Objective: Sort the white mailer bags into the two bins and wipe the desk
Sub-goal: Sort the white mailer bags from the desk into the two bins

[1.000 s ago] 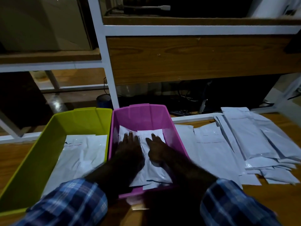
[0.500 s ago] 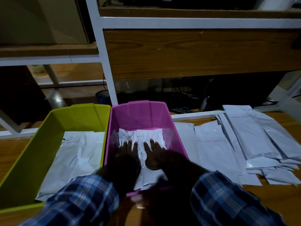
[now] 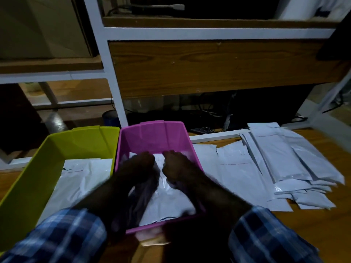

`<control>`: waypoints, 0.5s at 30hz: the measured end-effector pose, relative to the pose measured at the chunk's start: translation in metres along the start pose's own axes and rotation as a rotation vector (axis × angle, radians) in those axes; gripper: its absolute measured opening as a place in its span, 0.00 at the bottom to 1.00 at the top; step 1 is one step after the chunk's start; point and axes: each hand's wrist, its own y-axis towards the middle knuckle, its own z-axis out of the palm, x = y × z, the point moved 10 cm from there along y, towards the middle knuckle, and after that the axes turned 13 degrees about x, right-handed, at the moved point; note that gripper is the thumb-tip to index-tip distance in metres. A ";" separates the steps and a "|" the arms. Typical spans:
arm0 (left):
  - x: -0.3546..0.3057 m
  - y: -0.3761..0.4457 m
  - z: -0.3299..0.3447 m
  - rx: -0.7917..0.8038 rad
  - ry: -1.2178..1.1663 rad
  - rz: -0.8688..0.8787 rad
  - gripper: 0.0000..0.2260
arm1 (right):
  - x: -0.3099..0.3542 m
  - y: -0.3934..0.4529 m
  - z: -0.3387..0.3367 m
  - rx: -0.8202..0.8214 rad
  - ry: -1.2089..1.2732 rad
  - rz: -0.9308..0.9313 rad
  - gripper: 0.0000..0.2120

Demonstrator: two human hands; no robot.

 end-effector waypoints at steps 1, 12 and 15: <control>0.003 -0.002 -0.007 -0.012 -0.029 -0.014 0.19 | 0.000 -0.005 -0.018 -0.073 0.037 -0.008 0.19; -0.081 -0.044 -0.117 -0.434 -0.296 0.055 0.27 | -0.069 -0.100 -0.151 -0.594 0.219 0.007 0.20; -0.129 -0.047 -0.122 -0.479 -0.288 0.117 0.26 | -0.111 -0.122 -0.157 -0.626 0.207 0.077 0.19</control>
